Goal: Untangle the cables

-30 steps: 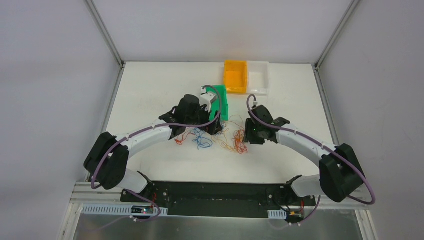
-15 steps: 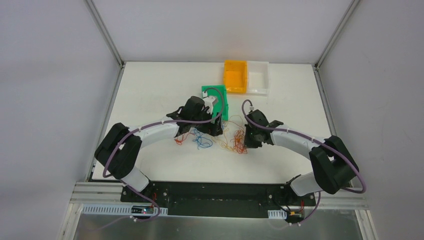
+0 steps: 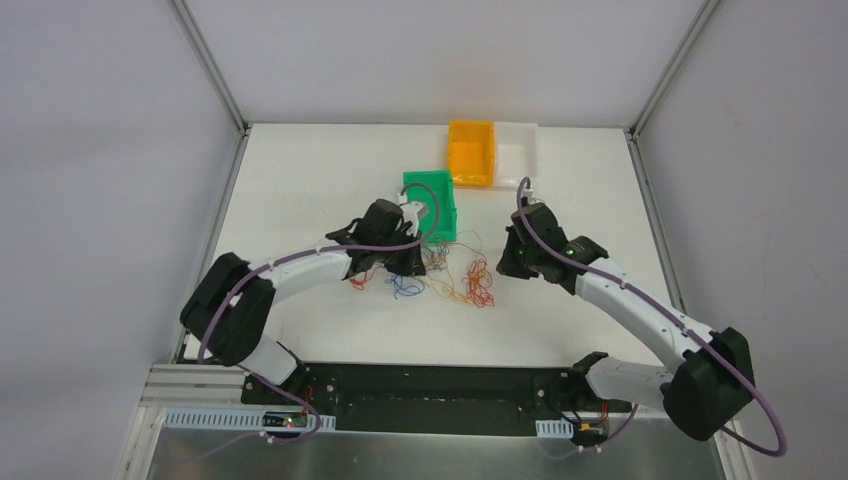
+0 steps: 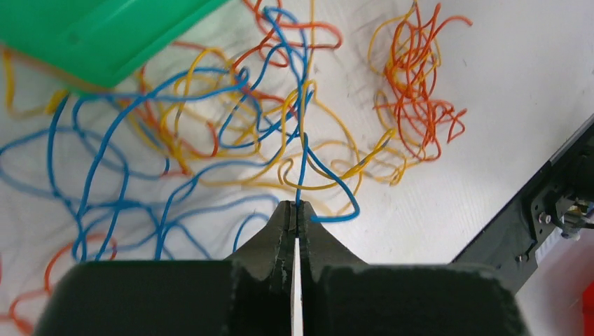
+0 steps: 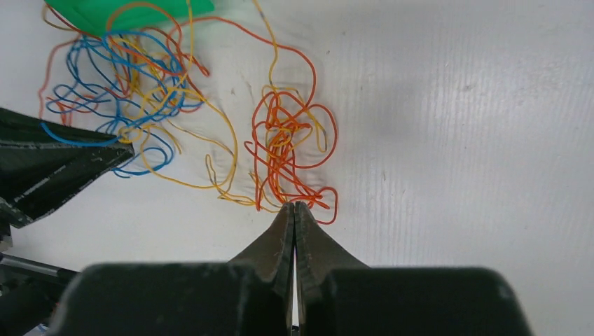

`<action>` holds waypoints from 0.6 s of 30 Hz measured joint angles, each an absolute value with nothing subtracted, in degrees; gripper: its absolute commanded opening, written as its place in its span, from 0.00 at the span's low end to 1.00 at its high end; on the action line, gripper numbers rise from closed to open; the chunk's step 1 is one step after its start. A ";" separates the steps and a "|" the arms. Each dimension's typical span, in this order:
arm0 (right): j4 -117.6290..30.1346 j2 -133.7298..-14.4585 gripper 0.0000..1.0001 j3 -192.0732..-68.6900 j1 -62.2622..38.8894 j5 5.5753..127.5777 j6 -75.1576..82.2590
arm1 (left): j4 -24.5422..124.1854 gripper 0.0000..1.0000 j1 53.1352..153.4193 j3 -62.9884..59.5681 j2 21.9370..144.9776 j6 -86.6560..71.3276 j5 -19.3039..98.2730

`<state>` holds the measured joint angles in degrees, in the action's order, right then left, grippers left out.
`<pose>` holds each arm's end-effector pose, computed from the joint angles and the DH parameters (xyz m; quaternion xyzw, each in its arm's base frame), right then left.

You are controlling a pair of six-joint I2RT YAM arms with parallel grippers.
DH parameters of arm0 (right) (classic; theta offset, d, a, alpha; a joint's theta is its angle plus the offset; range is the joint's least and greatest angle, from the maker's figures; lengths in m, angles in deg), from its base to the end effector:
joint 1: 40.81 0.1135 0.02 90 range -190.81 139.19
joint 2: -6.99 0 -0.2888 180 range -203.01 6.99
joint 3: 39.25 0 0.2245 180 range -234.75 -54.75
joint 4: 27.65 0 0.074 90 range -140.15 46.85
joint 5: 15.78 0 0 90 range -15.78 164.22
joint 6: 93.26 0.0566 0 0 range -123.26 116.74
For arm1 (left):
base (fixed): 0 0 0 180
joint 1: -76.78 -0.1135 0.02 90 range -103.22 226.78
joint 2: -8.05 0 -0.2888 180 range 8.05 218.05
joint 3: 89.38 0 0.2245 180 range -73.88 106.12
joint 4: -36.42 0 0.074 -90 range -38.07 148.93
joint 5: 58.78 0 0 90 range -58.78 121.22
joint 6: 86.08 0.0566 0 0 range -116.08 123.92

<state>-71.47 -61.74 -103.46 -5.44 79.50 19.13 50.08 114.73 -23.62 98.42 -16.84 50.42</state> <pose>0.1870 0.1264 0.2675 -0.0893 0.9295 0.1339 0.3318 0.2456 -0.2152 0.2299 0.2045 0.8664 -0.3417 0.3013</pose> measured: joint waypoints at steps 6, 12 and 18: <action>-73.26 -57.15 0.63 -104.96 -8.02 79.19 18.12 | 56.20 0.00 109.68 -32.08 82.66 -18.11 48.28; -71.31 -61.57 0.63 -102.43 -6.20 72.09 16.59 | 63.06 0.00 108.24 -34.70 70.46 -19.48 45.62; -68.23 -67.16 0.56 -99.35 -3.16 69.92 16.59 | 66.30 0.00 108.24 -35.09 69.31 -20.27 45.55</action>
